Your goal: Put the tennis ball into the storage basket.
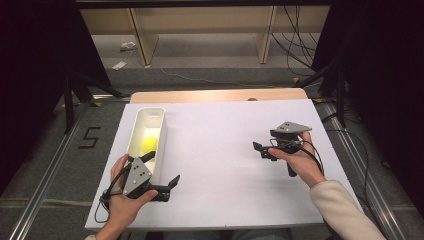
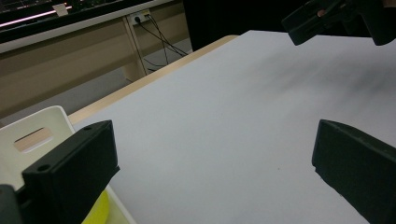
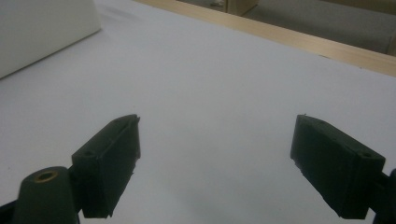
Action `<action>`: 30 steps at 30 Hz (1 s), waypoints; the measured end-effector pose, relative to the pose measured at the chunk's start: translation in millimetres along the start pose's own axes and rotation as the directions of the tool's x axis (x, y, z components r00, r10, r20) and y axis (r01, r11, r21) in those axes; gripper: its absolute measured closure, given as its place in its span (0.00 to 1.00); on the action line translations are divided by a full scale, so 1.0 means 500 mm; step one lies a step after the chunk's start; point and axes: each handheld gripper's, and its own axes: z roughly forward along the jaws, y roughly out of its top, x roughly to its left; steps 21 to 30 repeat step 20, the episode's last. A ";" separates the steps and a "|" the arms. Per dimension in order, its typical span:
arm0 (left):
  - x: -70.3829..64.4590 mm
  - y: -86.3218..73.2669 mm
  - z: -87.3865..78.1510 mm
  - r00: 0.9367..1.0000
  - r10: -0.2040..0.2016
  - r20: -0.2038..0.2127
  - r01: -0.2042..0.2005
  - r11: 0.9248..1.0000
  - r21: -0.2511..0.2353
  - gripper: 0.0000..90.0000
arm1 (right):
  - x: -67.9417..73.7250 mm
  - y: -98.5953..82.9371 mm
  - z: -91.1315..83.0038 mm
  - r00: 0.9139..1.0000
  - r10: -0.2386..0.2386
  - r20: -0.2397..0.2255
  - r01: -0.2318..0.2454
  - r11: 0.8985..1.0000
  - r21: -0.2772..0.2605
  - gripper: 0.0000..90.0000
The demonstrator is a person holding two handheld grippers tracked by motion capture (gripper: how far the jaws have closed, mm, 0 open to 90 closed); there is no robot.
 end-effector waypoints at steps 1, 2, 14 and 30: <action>0.000 0.000 0.000 1.000 -0.001 0.000 0.001 1.000 0.000 0.00 | -0.001 -0.003 -0.002 1.000 0.001 0.000 -0.001 1.000 0.001 0.18; 0.001 0.000 0.000 1.000 -0.002 -0.001 0.002 1.000 -0.001 0.00 | -0.001 -0.006 -0.004 1.000 0.004 0.001 -0.004 1.000 0.003 0.18; 0.002 0.000 0.000 1.000 -0.005 -0.001 0.005 1.000 -0.003 0.00 | -0.002 -0.037 -0.029 1.000 0.008 -0.006 -0.008 1.000 0.003 0.18; 0.003 0.000 0.001 1.000 -0.005 0.001 0.005 1.000 -0.004 0.00 | -0.002 -0.033 -0.039 1.000 0.012 -0.013 -0.013 1.000 -0.021 0.18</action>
